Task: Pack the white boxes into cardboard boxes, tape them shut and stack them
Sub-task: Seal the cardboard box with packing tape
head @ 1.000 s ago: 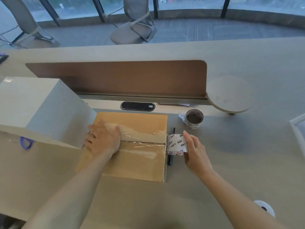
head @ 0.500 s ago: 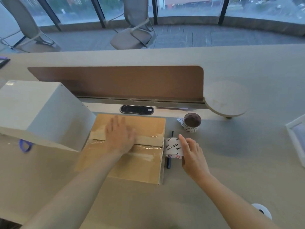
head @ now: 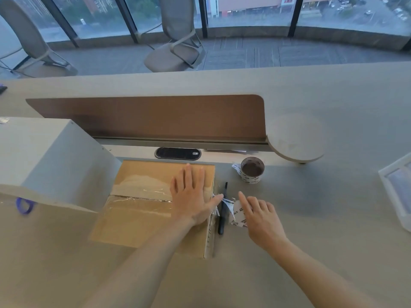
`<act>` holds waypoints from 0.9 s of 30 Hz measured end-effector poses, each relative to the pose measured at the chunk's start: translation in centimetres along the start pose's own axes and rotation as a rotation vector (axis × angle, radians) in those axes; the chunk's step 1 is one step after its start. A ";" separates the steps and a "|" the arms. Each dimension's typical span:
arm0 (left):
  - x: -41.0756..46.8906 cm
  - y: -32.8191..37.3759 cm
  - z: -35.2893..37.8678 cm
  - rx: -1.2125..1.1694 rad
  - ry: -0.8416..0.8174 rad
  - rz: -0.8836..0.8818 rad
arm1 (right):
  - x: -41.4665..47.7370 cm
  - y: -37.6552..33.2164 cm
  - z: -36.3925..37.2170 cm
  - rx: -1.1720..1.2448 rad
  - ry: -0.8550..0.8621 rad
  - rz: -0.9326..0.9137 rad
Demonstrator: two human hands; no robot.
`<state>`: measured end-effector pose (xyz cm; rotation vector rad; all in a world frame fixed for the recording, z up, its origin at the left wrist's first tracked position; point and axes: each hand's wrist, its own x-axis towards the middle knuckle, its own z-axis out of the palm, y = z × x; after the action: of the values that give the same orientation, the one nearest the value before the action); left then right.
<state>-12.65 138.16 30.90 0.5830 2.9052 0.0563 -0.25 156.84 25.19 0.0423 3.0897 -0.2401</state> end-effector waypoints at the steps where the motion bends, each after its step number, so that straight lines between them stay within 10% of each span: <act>1: 0.1 0.0 0.0 0.003 -0.002 -0.001 | 0.0 0.5 0.0 0.023 -0.015 0.009; 27: 0.2 -0.2 0.3 0.017 -0.032 -0.002 | 1.4 1.1 -0.9 -0.203 -0.242 0.099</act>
<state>-12.90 138.04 30.52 0.5778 2.8782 0.0212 -1.71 158.06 25.86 0.1470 2.8436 0.0685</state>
